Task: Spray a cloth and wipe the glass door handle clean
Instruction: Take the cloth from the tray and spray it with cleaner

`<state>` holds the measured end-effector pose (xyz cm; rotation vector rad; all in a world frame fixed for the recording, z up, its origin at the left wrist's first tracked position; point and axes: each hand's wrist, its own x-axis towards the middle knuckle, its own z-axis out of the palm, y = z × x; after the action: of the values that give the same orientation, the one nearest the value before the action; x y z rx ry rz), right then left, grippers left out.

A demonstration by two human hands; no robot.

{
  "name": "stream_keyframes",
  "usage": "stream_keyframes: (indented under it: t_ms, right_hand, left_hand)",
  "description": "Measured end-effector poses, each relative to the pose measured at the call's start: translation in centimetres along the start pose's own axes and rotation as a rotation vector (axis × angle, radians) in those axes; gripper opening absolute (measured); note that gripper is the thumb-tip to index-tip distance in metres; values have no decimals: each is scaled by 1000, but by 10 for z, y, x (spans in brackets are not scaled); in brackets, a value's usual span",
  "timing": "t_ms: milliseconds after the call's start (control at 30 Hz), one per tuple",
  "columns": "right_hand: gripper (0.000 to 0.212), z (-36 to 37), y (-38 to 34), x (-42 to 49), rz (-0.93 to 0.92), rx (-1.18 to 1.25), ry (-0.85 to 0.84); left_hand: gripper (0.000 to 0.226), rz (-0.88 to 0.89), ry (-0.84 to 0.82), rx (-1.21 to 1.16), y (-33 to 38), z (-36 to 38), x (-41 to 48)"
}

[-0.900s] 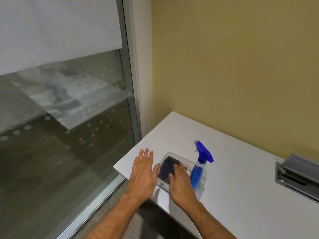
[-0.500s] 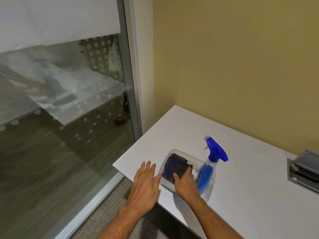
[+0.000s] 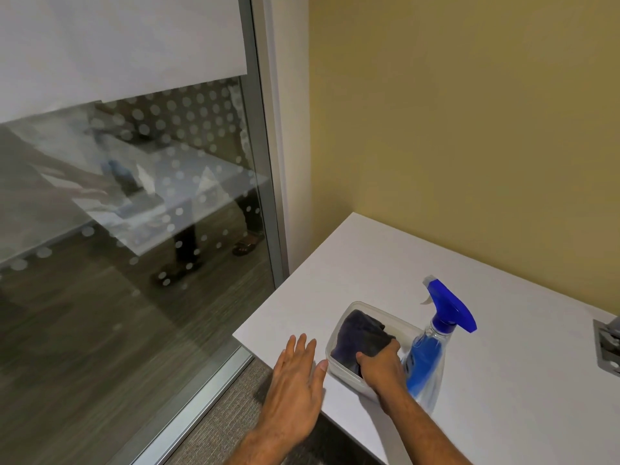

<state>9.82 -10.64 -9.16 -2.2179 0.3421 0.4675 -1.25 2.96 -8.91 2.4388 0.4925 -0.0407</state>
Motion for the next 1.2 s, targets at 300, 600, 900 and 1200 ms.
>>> stream_keyframes:
  t_ms: [300,600,900,1200]
  right_hand:
    - [58,-3,-6,-20,-162,221,181]
    - [53,-32,-33,-70,-473,483,235]
    - [52,-66,-42,-79,-543,504,56]
    - [58,-81,-42,-82,-600,411,-28]
  left_hand:
    - [62,-9,-38,-97,24,-19,-10]
    - [59,-139,-53,-509,83,-56,-3]
    - [40,-313,-61,-1014,110,-81,12]
    - [34,-444,-65,-1248,132,-77,18]
